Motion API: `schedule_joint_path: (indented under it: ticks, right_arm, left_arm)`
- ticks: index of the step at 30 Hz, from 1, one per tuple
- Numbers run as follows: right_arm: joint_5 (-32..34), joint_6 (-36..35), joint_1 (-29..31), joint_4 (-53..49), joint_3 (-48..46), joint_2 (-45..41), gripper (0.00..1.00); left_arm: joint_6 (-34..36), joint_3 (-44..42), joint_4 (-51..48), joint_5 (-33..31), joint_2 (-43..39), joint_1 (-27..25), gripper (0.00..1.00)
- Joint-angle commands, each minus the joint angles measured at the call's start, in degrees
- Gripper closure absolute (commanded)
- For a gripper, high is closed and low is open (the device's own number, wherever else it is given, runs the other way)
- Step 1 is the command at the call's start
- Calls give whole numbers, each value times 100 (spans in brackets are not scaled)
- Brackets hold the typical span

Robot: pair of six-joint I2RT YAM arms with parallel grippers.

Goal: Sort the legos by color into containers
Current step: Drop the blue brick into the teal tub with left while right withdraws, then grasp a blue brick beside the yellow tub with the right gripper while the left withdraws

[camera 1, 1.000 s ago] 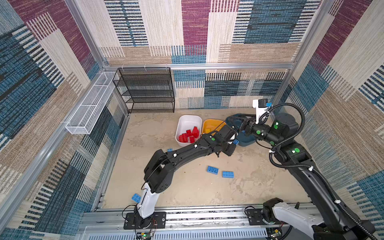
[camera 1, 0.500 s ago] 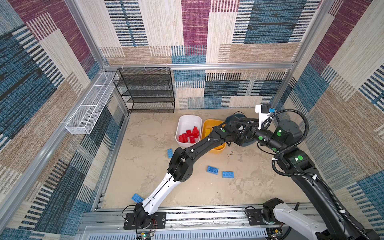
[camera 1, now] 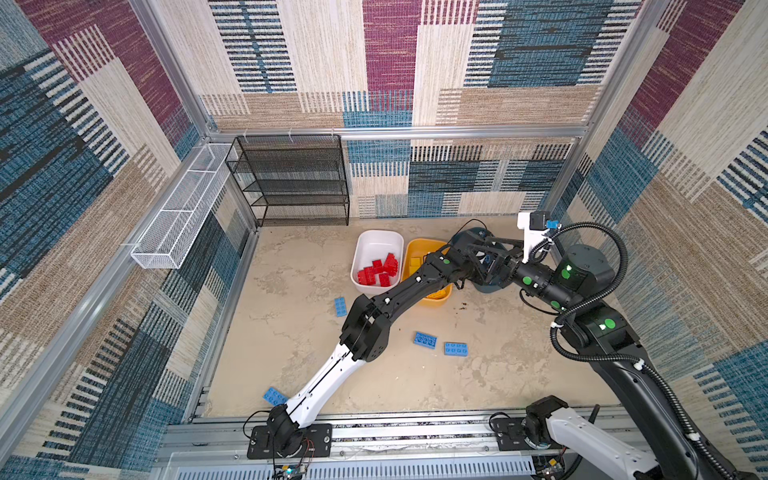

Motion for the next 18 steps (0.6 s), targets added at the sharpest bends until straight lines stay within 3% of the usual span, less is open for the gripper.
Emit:
schedule_joint_path:
  ticks: [1, 5, 11, 18]
  right_arm:
    - [339, -184, 2, -369, 144, -41, 12]
    - [657, -383, 6, -873, 297, -143, 10]
    - [821, -772, 7, -1457, 310, -157, 7]
    - [378, -1278, 22, -1826, -286, 192, 8]
  left_arm:
    - [75, -386, 81, -54, -510, 8, 38]
    - [123, -1889, 681, -258, -1595, 19, 35]
    - [-313, -5047, 2180, -527, -3761, 82, 34]
    - [-718, -8410, 3044, -1142, -6328, 88, 35]
